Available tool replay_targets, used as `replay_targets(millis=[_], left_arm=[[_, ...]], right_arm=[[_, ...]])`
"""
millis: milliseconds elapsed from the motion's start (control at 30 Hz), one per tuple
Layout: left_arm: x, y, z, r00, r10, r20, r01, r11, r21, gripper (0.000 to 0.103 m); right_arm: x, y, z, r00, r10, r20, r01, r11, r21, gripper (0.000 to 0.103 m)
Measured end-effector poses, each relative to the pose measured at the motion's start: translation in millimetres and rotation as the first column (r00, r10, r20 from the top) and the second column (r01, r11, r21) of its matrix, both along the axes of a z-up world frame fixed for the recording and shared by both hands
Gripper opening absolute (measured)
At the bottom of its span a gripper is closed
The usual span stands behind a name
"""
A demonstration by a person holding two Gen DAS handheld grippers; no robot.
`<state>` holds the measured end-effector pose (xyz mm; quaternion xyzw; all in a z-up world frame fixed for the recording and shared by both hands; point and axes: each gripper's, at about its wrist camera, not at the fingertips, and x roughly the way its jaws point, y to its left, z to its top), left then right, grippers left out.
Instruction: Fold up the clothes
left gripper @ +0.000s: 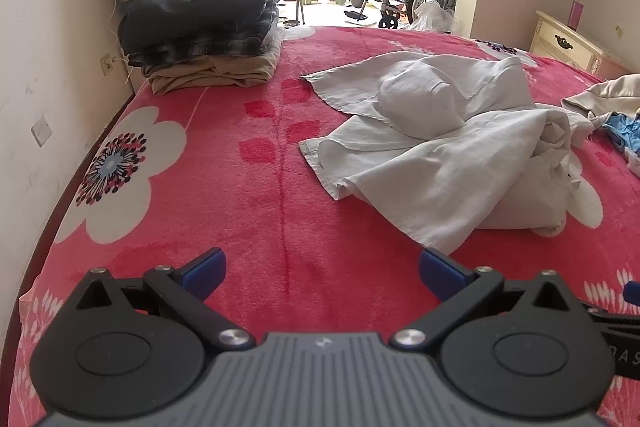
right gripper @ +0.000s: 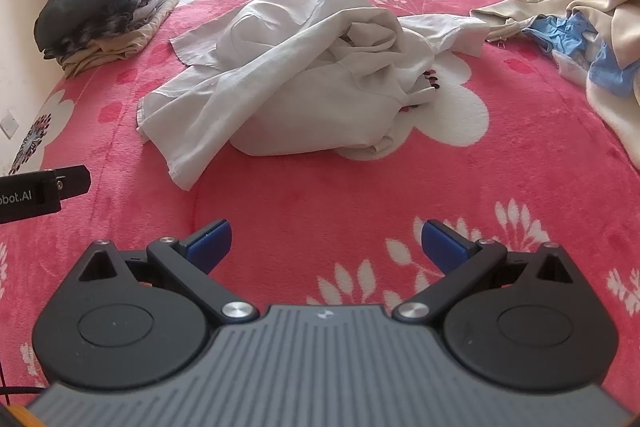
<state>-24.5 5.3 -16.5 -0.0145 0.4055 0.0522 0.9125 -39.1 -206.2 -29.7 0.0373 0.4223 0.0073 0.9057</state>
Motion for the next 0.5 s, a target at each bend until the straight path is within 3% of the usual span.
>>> replay_targets(millis=[300,500], left_arm=[[1.5,-0.6,-1.1,1.0,-0.012,-0.003,0.012,1.0,-0.021,0.103],[3.0,-8.0,-0.4,0.997,-0.064,0.041,0.065,0.998,-0.018,0.103]], right_arm=[[-1.5,-1.2,1.8,1.0,-0.006,0.015,0.006,1.0,-0.002,0.102],[-2.7,-6.5,3.9,0.999,-0.022,0.033,0.022,1.0,0.009,0.102]])
